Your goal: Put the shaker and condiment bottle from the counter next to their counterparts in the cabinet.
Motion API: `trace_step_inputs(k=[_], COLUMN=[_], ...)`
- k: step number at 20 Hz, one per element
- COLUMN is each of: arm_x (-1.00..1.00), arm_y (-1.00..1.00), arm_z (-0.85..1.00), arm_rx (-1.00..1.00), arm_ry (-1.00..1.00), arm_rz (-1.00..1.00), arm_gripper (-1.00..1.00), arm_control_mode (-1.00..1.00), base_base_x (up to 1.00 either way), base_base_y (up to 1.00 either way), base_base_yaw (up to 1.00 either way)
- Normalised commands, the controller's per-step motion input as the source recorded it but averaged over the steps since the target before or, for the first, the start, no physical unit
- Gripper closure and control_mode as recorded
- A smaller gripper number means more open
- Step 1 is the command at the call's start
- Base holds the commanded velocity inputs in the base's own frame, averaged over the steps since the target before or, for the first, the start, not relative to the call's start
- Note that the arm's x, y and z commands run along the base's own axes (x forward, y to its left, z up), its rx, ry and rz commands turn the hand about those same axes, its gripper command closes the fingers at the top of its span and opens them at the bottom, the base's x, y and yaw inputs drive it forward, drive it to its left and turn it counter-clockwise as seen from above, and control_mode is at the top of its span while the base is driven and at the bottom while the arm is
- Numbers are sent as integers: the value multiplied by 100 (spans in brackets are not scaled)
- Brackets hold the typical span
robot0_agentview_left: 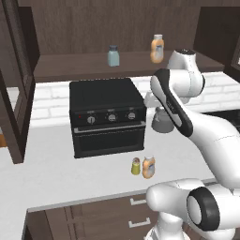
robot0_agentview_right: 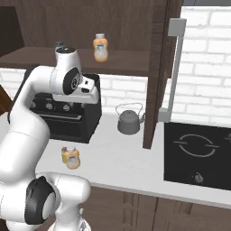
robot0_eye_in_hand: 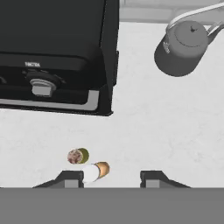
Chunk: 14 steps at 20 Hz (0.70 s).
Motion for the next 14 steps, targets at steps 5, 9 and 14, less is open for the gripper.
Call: trace_step_inputs(k=[5,9,14], arm_x=[-22,-43,-5], arm_y=[-6,-52,-14], arm_z=[-1,-9,-32], arm_rx=[1,15,2], arm_ry=[-6,-20,-7], arm_rz=[0,1,19], arm_gripper=[-100,-100,-100], arm_control_mode=[-100,-100,-100], base_base_x=[0,0,0], base_base_y=[0,0,0], base_base_yaw=[0,0,0])
